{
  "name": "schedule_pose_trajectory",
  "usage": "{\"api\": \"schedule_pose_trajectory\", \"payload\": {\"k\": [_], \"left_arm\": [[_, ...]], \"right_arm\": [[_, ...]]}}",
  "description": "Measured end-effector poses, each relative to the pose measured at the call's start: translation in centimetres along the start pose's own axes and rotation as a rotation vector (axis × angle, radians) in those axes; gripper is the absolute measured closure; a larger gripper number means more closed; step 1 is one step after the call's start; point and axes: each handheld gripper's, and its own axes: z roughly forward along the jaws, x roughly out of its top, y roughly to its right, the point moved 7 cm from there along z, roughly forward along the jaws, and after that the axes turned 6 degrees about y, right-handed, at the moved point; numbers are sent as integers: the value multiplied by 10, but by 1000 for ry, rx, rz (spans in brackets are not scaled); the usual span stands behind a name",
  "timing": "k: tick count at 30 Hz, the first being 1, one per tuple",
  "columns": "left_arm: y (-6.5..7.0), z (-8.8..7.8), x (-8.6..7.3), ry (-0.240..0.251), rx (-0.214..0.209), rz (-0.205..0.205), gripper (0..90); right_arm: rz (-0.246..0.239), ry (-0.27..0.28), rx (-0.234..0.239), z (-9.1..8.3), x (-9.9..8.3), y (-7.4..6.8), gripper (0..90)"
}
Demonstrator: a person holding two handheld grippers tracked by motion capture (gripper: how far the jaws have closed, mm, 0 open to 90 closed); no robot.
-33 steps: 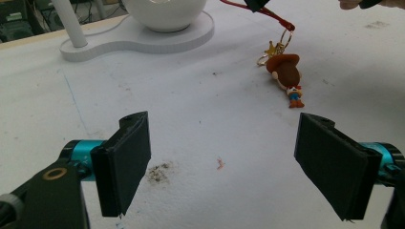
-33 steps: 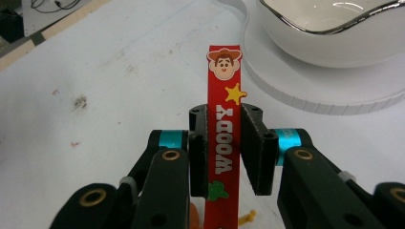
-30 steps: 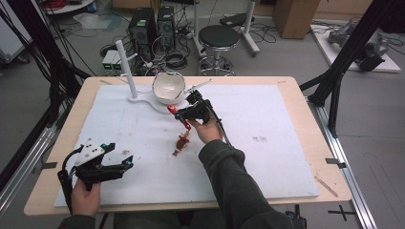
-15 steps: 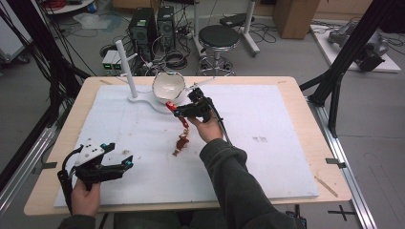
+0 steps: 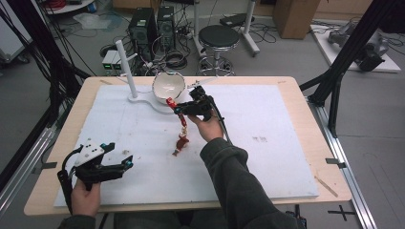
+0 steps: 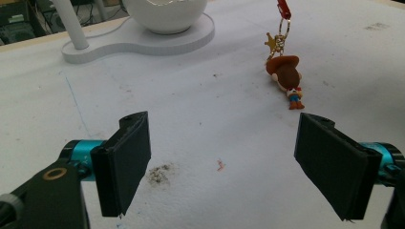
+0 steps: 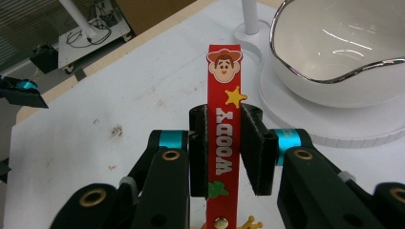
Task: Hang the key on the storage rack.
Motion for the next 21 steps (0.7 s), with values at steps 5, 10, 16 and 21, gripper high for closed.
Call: {"api": "schedule_pose_trajectory", "payload": {"k": [5,10,16,21], "left_arm": [[0,0,0,2,0,0,204],[0,0,0,3,1,-1,204],[-1,-1,0,3,1,1,204],[-1,-1,1,4,2,2,204]], "right_arm": [[-12,1,7,0,8,-4,746],[-17,4,16,1,14,-8,746],[-14,29,34,4,18,-12,747],[-3,37,45,4,21,-13,748]]}}
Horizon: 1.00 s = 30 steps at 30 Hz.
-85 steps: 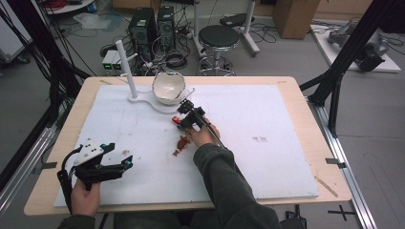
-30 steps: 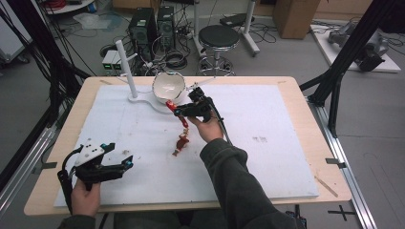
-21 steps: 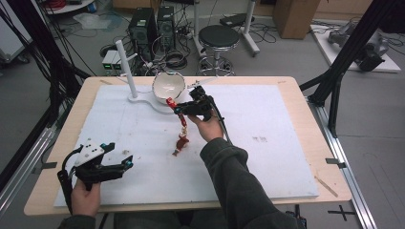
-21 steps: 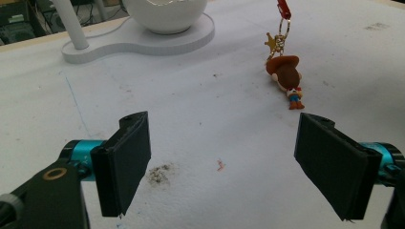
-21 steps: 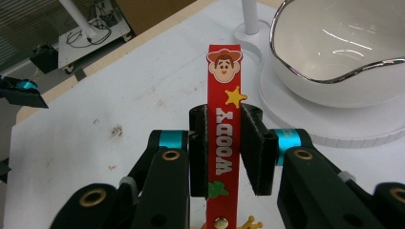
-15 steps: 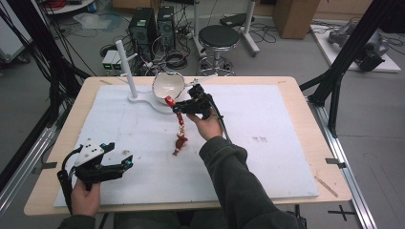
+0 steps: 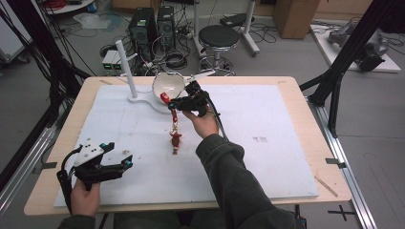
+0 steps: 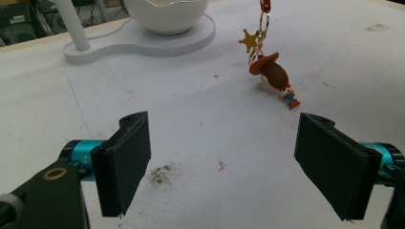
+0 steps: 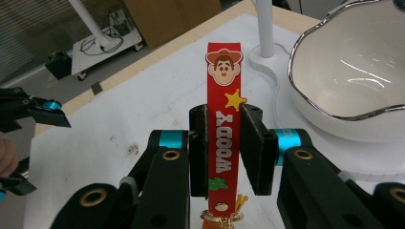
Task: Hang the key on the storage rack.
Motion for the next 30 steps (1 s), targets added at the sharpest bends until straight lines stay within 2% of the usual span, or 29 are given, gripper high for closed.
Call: {"api": "schedule_pose_trajectory", "payload": {"k": [10,30], "left_arm": [[0,-1,0,-1,2,3,204],[-1,-1,1,11,5,-2,204]], "right_arm": [[-16,38,29,-1,19,-10,748],[-36,54,62,19,46,-24,749]]}}
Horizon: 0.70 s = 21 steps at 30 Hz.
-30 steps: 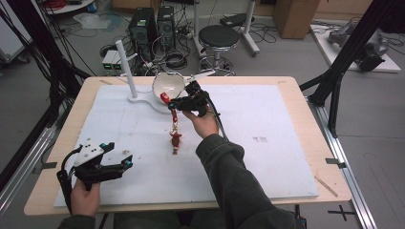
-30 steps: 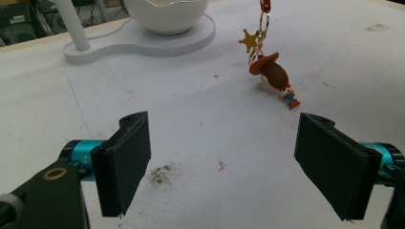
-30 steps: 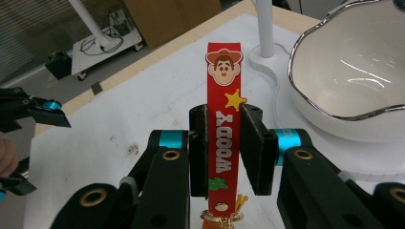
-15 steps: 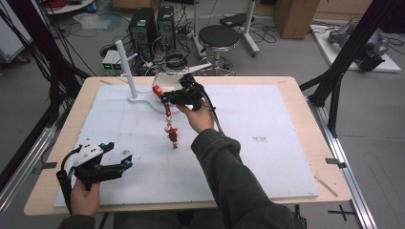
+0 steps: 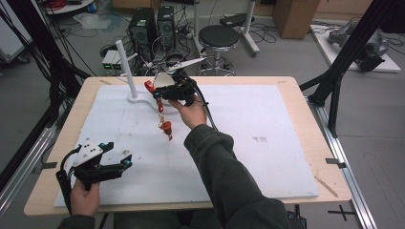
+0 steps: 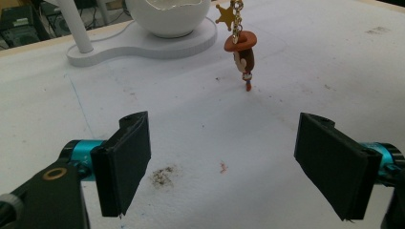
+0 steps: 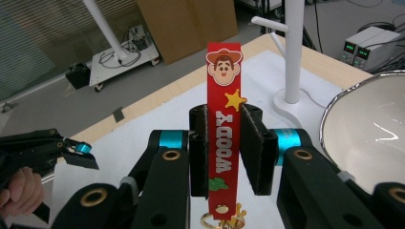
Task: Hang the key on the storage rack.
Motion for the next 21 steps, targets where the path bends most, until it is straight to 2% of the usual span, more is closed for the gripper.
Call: {"api": "schedule_pose_trajectory", "payload": {"k": [9,21], "left_arm": [[-1,0,0,-1,3,0,204],[-2,-1,0,-2,3,3,204]], "right_arm": [[-3,6,7,10,12,-2,749],[18,14,31,43,27,-2,749]]}}
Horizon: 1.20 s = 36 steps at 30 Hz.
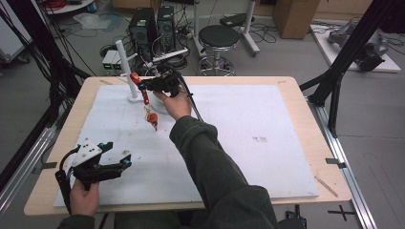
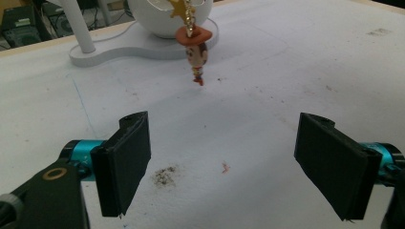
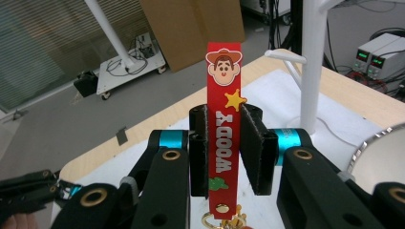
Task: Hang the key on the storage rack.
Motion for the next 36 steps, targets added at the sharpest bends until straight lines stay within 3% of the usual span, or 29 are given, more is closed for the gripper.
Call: {"api": "schedule_pose_trajectory", "payload": {"k": [3,12,19,23,31,36], "left_arm": [[0,0,0,4,0,-3,204],[-1,0,0,4,3,-4,204],[0,1,0,2,2,-2,204],[0,1,0,1,1,0,204],[-1,1,0,0,5,1,204],[-2,1,0,1,6,2,204]], "right_arm": [[-4,-7,4,6,2,0,749],[51,3,28,38,6,4,749],[52,5,43,57,12,0,749],[96,1,45,70,11,8,748],[129,-31,18,91,7,19,748],[160,-38,-3,95,1,29,749]]}}
